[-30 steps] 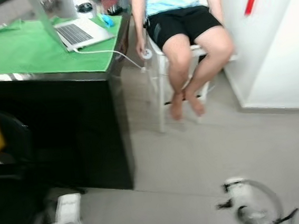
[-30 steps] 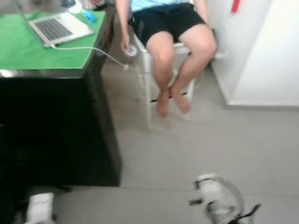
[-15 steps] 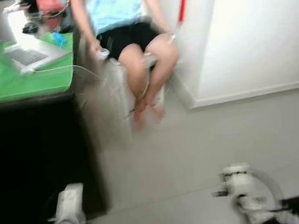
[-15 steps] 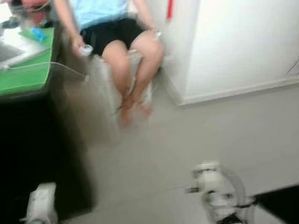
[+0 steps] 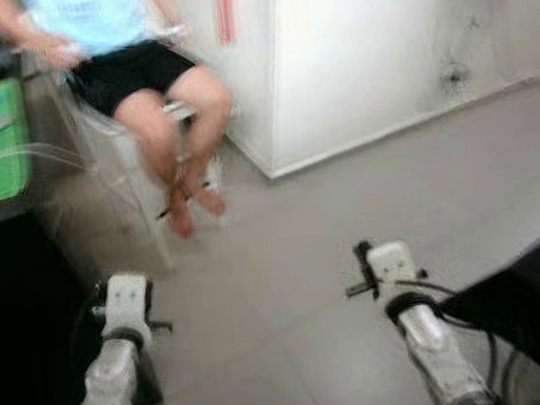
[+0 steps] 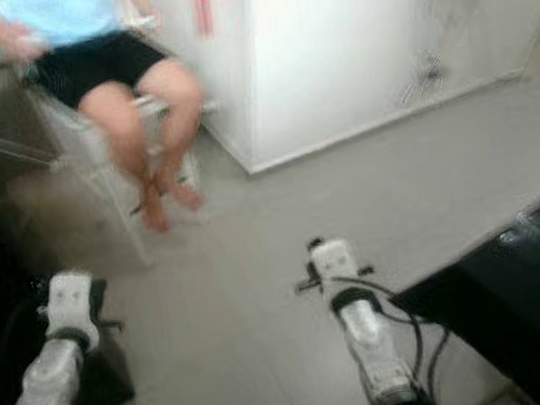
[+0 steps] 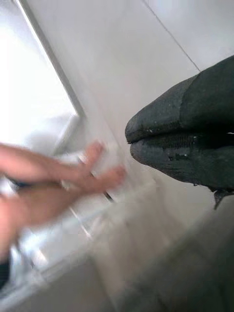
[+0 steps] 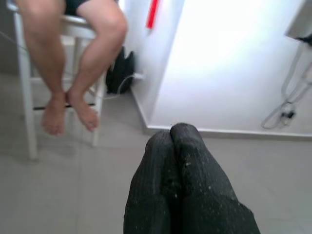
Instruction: Building children table
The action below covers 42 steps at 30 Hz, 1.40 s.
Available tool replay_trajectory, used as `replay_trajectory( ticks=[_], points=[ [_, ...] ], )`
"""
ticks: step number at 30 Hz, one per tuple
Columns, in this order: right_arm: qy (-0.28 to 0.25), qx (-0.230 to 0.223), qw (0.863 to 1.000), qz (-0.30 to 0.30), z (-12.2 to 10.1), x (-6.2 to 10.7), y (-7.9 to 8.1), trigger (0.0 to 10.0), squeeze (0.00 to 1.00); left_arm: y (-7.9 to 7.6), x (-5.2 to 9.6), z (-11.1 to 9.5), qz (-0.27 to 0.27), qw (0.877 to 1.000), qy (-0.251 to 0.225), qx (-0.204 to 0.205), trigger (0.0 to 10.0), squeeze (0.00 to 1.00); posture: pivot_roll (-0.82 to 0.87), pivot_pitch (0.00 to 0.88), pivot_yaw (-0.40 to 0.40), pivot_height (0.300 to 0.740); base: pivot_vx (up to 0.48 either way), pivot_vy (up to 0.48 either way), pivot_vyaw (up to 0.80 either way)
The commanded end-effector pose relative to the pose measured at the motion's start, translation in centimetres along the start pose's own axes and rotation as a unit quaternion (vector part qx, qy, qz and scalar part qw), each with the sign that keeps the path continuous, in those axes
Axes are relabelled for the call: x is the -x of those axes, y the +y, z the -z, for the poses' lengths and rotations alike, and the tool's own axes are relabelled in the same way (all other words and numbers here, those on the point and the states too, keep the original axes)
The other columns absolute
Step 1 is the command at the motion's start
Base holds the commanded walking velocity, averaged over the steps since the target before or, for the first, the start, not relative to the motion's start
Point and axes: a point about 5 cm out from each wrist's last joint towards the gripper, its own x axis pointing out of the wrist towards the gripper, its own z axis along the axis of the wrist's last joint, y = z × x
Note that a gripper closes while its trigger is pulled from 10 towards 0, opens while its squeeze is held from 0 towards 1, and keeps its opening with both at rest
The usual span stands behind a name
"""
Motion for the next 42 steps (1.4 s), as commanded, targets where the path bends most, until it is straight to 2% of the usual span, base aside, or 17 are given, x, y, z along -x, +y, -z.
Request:
replay_trajectory(
  ticks=[1,2,4,5,8,12,16,18,24,32,37,42],
  points=[
    [-0.024,-0.025,0.999,-0.022,-1.9,0.4,1.4,10.0,0.00,-1.2,1.0,-0.4,0.033,0.999,-0.001,-0.010,10.0,0.00,-0.05,0.031,0.034,0.740,0.000,0.000,-0.79],
    [-0.024,-0.025,0.999,-0.022,-1.9,0.4,1.4,10.0,0.00,-1.2,1.0,-0.4,0.033,0.999,-0.001,-0.010,10.0,0.00,-0.05,0.031,0.034,0.740,0.000,0.000,-0.79],
    [-0.030,-0.043,0.998,-0.043,-2.7,1.4,2.7,10.0,0.00,-2.3,2.1,-0.5,0.062,0.998,-0.003,-0.027,10.0,0.00,-0.04,0.036,0.031,0.740,0.000,0.000,-0.79],
    [-0.033,-0.041,0.997,-0.060,-2.9,1.9,3.6,10.0,0.00,-2.7,2.7,-0.4,0.075,0.997,-0.001,-0.032,10.0,0.00,-0.04,0.041,0.027,0.740,0.000,0.000,-0.80],
    [-0.027,-0.032,0.996,-0.079,-2.7,2.7,4.6,10.0,0.00,-3.3,3.6,-0.4,0.095,0.995,0.007,-0.029,10.0,0.00,-0.04,0.045,0.027,0.740,0.000,0.000,-0.80],
    [-0.011,-0.050,0.997,-0.066,-2.9,2.2,3.7,10.0,0.00,-4.1,4.3,-0.8,0.094,0.995,0.012,-0.010,10.0,0.00,-0.04,0.041,0.026,0.740,0.000,0.000,-0.77],
    [-0.004,-0.059,0.996,-0.063,-3.3,2.0,3.2,10.0,0.00,-4.1,4.2,-1.4,0.076,0.997,0.014,0.008,10.0,0.00,-0.04,0.040,0.022,0.740,0.000,0.000,-0.78],
    [-0.002,-0.073,0.996,-0.057,-3.8,1.4,2.6,10.0,0.00,-3.7,3.3,-2.5,0.060,0.998,0.006,0.031,10.0,0.00,-0.04,0.020,0.010,0.740,0.000,0.000,-0.80],
    [-0.009,-0.088,0.995,-0.045,-4.8,-0.1,2.4,10.0,0.00,-2.8,1.9,-3.9,0.046,0.998,-0.005,0.039,10.0,0.00,-0.03,0.000,0.010,0.740,0.000,0.000,-0.80],
    [0.006,-0.087,0.996,-0.015,-4.3,-0.9,2.1,10.0,0.00,-2.6,2.1,-3.4,0.040,0.999,0.022,0.023,10.0,0.00,-0.02,0.000,0.035,0.740,0.000,0.000,-0.80],
    [0.008,-0.082,0.997,-0.008,-4.5,-1.2,1.8,10.0,0.00,-2.9,1.9,-3.6,0.053,0.996,0.028,0.068,10.0,0.00,-0.02,0.002,0.046,0.740,0.000,0.000,-0.80],
    [0.008,-0.085,0.996,-0.013,-4.5,-1.2,1.9,10.0,0.00,-2.7,1.7,-3.9,0.055,0.996,0.029,0.069,10.0,0.00,-0.01,0.012,0.038,0.740,0.000,0.000,-0.80]
  ],
)
